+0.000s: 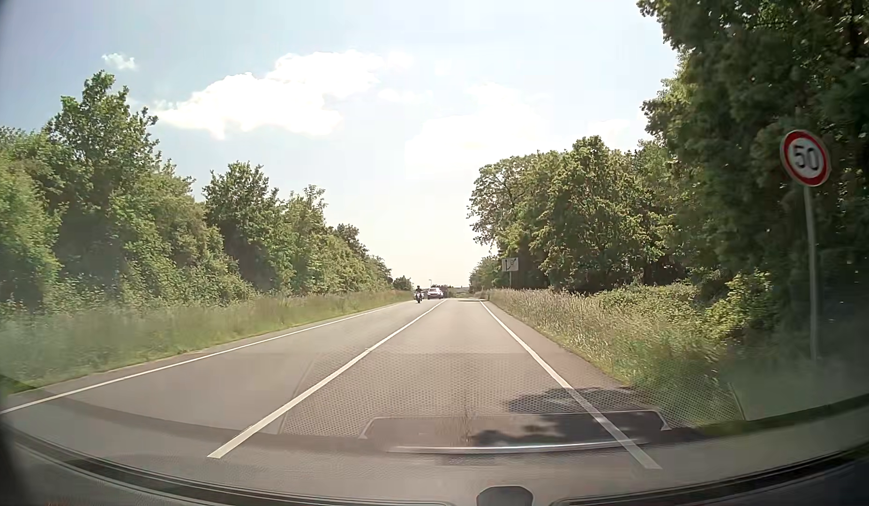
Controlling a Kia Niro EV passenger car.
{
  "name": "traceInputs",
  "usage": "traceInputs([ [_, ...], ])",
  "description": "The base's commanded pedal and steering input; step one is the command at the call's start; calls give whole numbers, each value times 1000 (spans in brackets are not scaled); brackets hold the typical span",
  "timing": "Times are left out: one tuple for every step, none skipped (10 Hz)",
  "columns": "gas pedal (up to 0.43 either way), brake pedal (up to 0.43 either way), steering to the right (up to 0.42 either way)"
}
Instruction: Follow the waypoints while adhering to traffic rules and regulations
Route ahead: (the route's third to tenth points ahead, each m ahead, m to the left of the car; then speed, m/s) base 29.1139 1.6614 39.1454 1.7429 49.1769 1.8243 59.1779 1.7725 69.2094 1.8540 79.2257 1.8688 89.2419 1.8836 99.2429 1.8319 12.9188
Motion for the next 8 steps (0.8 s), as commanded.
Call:
traceInputs([
  [138,18,1],
  [138,18,1],
  [138,24,1],
  [138,18,1],
  [138,24,1],
  [138,24,1],
  [138,18,1],
  [138,24,1],
])
